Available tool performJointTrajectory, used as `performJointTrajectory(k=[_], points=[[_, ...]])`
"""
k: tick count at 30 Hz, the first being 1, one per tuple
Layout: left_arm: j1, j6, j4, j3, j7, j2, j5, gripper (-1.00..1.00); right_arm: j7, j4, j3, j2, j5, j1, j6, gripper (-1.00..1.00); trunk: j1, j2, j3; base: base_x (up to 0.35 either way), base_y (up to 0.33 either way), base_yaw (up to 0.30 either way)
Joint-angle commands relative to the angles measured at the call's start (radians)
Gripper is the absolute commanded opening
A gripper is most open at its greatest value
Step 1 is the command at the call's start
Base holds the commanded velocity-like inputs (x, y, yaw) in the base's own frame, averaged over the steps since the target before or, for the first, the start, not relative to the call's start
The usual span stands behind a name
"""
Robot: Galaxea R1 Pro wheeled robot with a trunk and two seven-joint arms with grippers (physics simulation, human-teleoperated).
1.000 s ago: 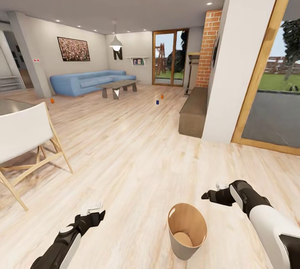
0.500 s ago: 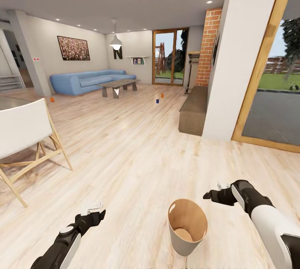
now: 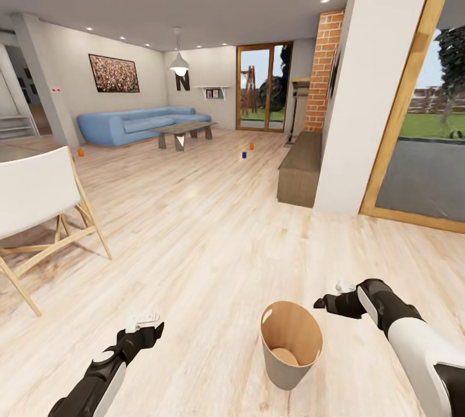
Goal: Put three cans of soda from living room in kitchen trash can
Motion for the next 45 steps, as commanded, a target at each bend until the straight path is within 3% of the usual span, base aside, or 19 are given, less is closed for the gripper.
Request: performJointTrajectory(k=[1, 29, 45], points=[[0.0, 0.0, 0.0, 0.0, 0.0, 0.0, 0.0, 1.0, 0.0, 0.0, 0.0, 0.0, 0.0, 0.0, 0.0, 1.0, 0.004, -0.007, -0.003, 0.0, 0.0, 0.0], [0.0, -0.002, 0.0, 0.0, 0.0, -0.002, -0.001, 1.0, 0.0, 0.0, 0.003, 0.002, 0.0, 0.0, 0.0, 1.0, 0.02, -0.021, -0.111, 0.0, 0.0, 0.0], [0.0, -0.03, -0.001, 0.0, 0.0, -0.003, -0.001, 1.0, 0.0, 0.0, 0.003, 0.003, 0.0, 0.0, 0.0, 1.0, 0.02, -0.021, -0.111, 0.042, 0.0, 0.0]])
